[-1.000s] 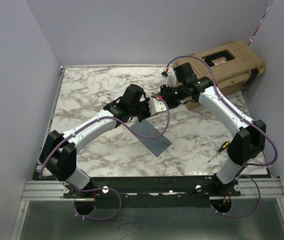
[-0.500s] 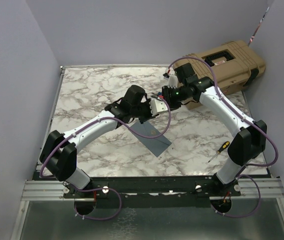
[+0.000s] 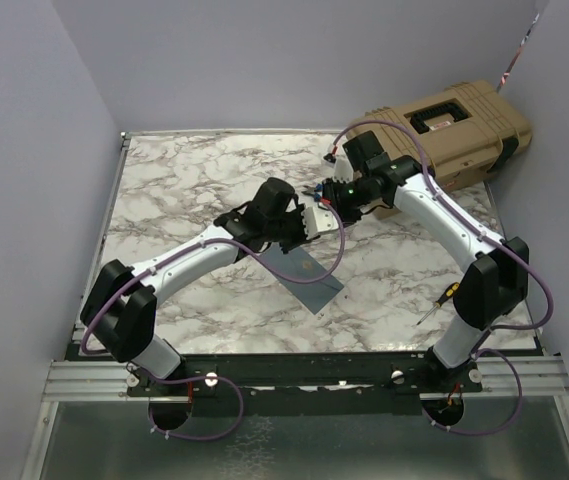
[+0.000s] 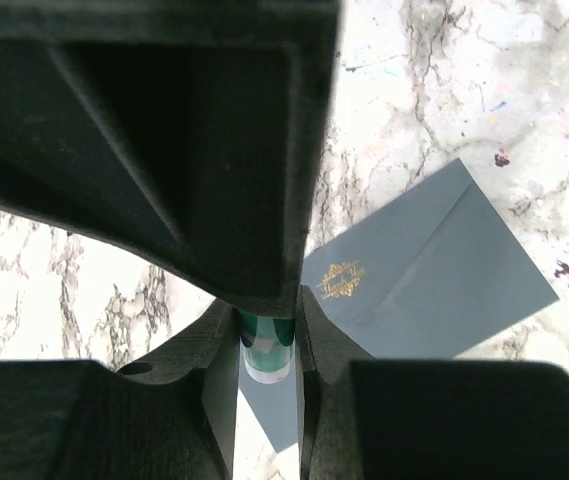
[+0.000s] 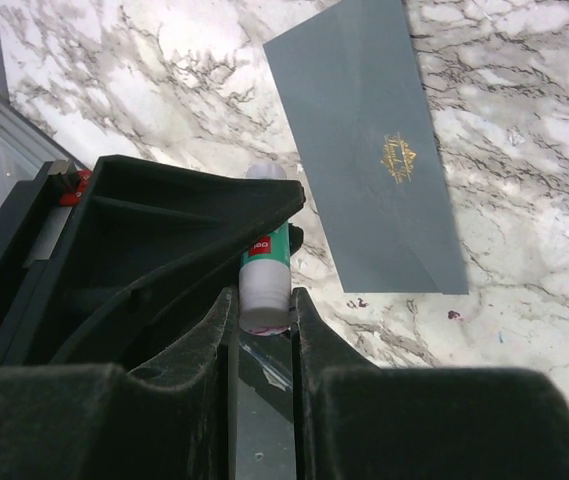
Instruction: Place the letter into the envelope and seal it
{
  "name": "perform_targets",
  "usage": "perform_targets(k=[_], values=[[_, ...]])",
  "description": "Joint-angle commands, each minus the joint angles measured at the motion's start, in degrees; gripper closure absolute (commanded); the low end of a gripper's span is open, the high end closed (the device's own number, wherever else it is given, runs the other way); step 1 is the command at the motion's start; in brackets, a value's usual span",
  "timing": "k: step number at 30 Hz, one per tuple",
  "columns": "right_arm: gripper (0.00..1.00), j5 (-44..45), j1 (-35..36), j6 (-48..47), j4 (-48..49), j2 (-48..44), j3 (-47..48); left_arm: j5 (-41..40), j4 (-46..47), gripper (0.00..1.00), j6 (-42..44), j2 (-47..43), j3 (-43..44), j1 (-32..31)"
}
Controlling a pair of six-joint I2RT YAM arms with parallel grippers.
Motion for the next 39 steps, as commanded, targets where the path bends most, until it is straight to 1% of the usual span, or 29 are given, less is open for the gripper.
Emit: perform_targets(k=[1, 4, 6, 7, 8, 10, 13, 14, 16, 18, 21, 23, 26, 29, 30, 31, 32, 35, 39], values=[[1.0, 3.42, 3.1, 3.25, 2.72, 3.83, 1.08, 7.9, 31.93, 1.0, 0.62, -8.27, -1.4, -5.85], [1.0, 6.15, 0.49, 4.35, 2.0, 1.87, 4.94, 3.23, 31.92, 1.0, -1.87, -11.05, -7.81, -5.61], [1.0, 7.25, -1.94, 5.57, 3.08, -0.21, 6.5, 1.23, 33.05, 1.0, -5.88, -13.27, -11.73, -4.95], [0.99, 7.03, -3.24, 5.93, 4.03, -1.21, 6.94, 0.86, 33.71, 1.0, -8.09, -14.09, -13.67, -4.3], [0.95, 6.6, -4.36, 6.35, 4.73, -2.1, 7.5, 0.88, 34.82, 1.0, -10.96, -14.94, -15.38, -3.53], [0.8, 6.08, -6.13, 6.78, 4.96, -3.35, 9.21, 1.66, 38.8, 1.0, -17.11, -16.43, -18.99, -1.7], [0.45, 5.37, -6.78, 7.01, 6.12, -4.97, 11.99, 3.27, 43.46, 1.0, -23.86, -17.77, -23.1, -0.02], [0.36, 4.77, -6.92, 7.42, 7.56, -5.85, 11.87, 3.2, 44.58, 1.0, -25.49, -18.05, -23.99, 0.25], [0.26, 3.88, -7.04, 8.47, 10.39, -7.46, 11.08, 2.91, 46.56, 1.0, -28.37, -18.45, -25.64, 0.72], [0.23, 3.38, -7.13, 8.88, 12.21, -8.6, 10.11, 2.69, 47.19, 1.0, -30.33, -18.65, -26.24, 0.8], [0.23, 6.18, -7.15, 8.77, 12.72, -10.09, 7.68, 0.94, 48.42, 1.0, -34.63, -18.55, -26.37, 0.78], [0.22, 9.28, -7.15, 8.67, 12.81, -11.29, 5.6, -1.64, 49.88, 1.0, -40.73, -17.91, -26.29, 0.84], [0.23, 15.03, -7.13, 9.25, 13.11, -13.85, 1.99, -9.32, 49.98, 1.0, -50.98, -16.34, -25.44, 0.78], [0.26, 20.09, -7.13, 10.93, 13.69, -16.73, -2.25, -17.07, 48.92, 1.0, -62.7, -13.73, -24.36, 0.78], [0.27, 20.97, -7.2, 11.46, 15.13, -18.2, -4.55, -19.5, 48.17, 0.95, -66.69, -12.54, -23.79, 0.81], [0.27, 21.58, -7.16, 12.16, 16.69, -19.75, -7.1, -21.22, 46.53, 0.88, -70.5, -11.04, -22.73, 0.78], [0.28, 22.42, -7.17, 12.82, 17.78, -21.3, -9.21, -24.03, 44.47, 0.84, -74.41, -9.54, -21.3, 0.79], [0.28, 23.96, -7.19, 13.88, 19.47, -24.51, -14.0, -26.26, 37.46, 0.83, -80.9, -3.37, -15.87, 0.83], [0.28, 24.29, -7.13, 13.85, 18.52, -26.53, -17.01, -31.51, 27.62, 0.83, -87.93, 5.64, -8.65, 0.84]])
